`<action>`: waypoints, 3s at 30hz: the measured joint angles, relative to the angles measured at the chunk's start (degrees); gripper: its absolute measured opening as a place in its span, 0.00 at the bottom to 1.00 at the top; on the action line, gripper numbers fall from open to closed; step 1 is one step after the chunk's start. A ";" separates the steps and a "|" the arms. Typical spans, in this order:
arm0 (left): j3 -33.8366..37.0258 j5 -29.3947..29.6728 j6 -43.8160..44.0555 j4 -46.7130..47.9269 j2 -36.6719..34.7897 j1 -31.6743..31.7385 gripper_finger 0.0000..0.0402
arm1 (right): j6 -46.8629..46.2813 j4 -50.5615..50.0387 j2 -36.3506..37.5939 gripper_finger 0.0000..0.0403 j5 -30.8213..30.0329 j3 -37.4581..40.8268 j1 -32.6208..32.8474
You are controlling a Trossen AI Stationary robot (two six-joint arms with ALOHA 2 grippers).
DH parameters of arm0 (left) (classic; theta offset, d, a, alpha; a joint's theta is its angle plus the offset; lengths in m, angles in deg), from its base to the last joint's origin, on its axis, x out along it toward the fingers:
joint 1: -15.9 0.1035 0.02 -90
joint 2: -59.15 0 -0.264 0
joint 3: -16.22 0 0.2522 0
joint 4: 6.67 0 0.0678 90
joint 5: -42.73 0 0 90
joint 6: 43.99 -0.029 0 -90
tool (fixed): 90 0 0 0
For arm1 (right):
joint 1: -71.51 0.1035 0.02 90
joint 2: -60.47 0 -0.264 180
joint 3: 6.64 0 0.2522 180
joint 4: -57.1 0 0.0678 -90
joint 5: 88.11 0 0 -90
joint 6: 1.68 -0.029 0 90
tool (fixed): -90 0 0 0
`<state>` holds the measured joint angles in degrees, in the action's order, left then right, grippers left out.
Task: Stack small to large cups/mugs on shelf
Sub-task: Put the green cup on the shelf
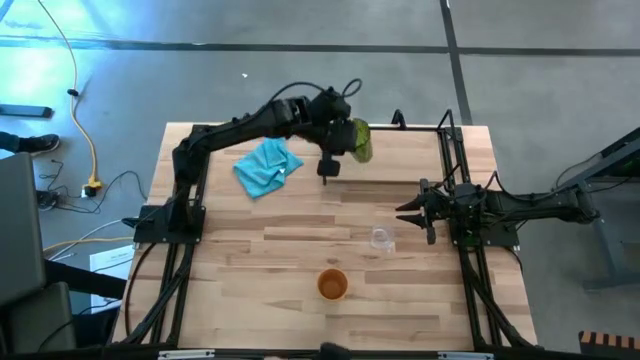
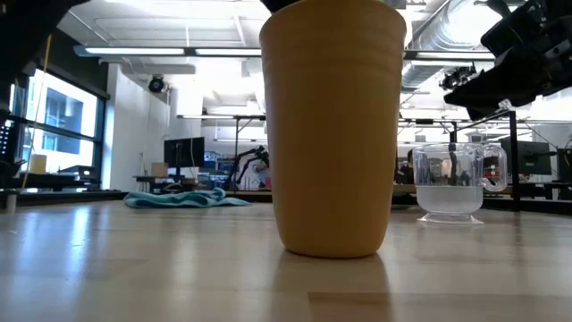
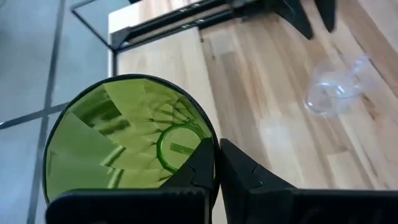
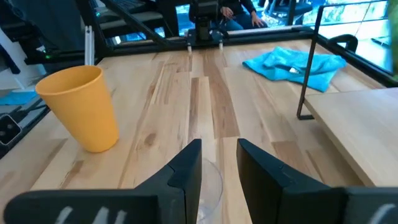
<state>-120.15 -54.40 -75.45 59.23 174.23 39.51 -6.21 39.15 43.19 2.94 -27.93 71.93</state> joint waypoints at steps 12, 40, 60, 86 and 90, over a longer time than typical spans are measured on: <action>-5.34 -3.06 -0.02 3.74 5.22 7.13 0.00 | 0.64 1.21 -1.77 0.23 0.04 0.02 0.00; -5.27 -2.28 -3.26 6.95 9.97 8.64 0.00 | 1.98 2.11 -1.86 0.23 0.01 0.02 0.00; -5.27 -3.54 -3.24 8.94 9.97 8.64 0.00 | 1.98 2.09 -1.86 0.23 0.01 0.04 0.00; -5.27 -3.96 -4.13 8.67 9.95 8.52 0.06 | 1.98 2.07 -1.86 0.23 0.01 0.06 -0.01; -5.27 -4.00 -4.14 7.84 9.95 8.22 0.10 | 1.98 2.07 -1.86 0.23 0.01 0.06 -0.01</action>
<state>-125.42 -58.40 -79.59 67.07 184.18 47.73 -4.22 41.21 41.33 2.95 -27.86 71.93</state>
